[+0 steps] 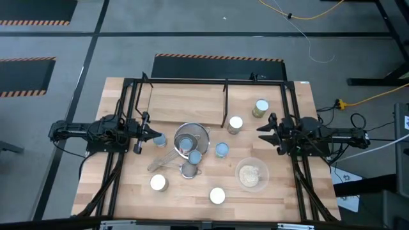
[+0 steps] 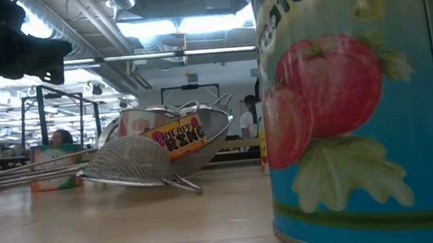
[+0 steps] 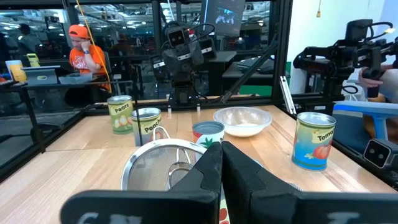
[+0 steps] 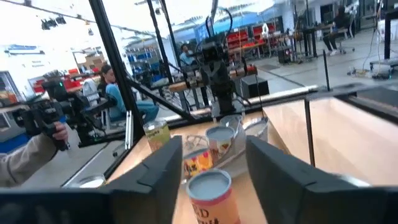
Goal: Pick and place cans onto a shelf
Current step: Put the canned pears on the shelf
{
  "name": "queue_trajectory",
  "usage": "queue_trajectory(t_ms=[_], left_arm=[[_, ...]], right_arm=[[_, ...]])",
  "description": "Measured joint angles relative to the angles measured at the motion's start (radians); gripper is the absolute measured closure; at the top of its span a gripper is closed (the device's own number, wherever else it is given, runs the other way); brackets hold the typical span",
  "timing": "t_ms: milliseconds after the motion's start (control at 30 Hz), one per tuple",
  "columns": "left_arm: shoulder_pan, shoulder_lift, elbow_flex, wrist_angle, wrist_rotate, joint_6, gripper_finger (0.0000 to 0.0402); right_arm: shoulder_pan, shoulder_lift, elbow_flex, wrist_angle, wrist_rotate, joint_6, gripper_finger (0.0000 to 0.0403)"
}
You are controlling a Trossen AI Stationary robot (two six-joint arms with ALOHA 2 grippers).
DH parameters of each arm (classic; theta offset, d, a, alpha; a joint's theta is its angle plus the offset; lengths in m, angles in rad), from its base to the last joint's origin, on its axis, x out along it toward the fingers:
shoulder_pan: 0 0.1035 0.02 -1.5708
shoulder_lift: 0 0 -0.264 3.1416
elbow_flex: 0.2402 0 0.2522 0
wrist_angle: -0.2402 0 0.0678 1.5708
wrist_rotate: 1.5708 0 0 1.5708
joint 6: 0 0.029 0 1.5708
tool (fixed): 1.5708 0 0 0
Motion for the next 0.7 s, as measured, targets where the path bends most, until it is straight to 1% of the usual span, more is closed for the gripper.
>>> queue_trajectory(t_ms=[67,167,300,367,467,533,600,700], left_arm=[[0.000,0.000,0.000,0.000,0.000,0.000,0.0401],[0.000,0.000,0.000,0.000,0.000,0.000,0.0401],[0.000,0.000,0.000,0.000,0.000,0.000,0.0401],[0.000,0.000,0.000,0.000,0.000,0.000,0.0401],[0.000,0.000,0.000,0.000,0.000,0.000,0.0401],[0.000,0.000,0.000,0.000,0.000,0.000,0.0401],[0.000,0.000,0.000,0.000,0.000,0.000,0.0401],[0.000,0.000,0.000,0.000,0.000,0.000,0.0401]], right_arm=[[0.000,0.000,0.000,0.038,0.000,-0.001,0.0198],[0.000,0.000,0.000,0.089,0.000,-0.002,0.0182],[0.000,0.000,0.000,0.138,0.000,-0.002,0.0177],[0.000,0.002,0.015,0.132,0.011,-0.001,0.0178],[0.000,0.020,0.053,0.132,0.062,-0.001,0.0180],[0.000,0.044,0.093,0.098,0.103,-0.008,0.0181],[0.000,0.077,0.142,0.036,0.166,-0.005,0.0181],[0.000,0.142,0.226,-0.108,0.291,0.004,0.0181]])
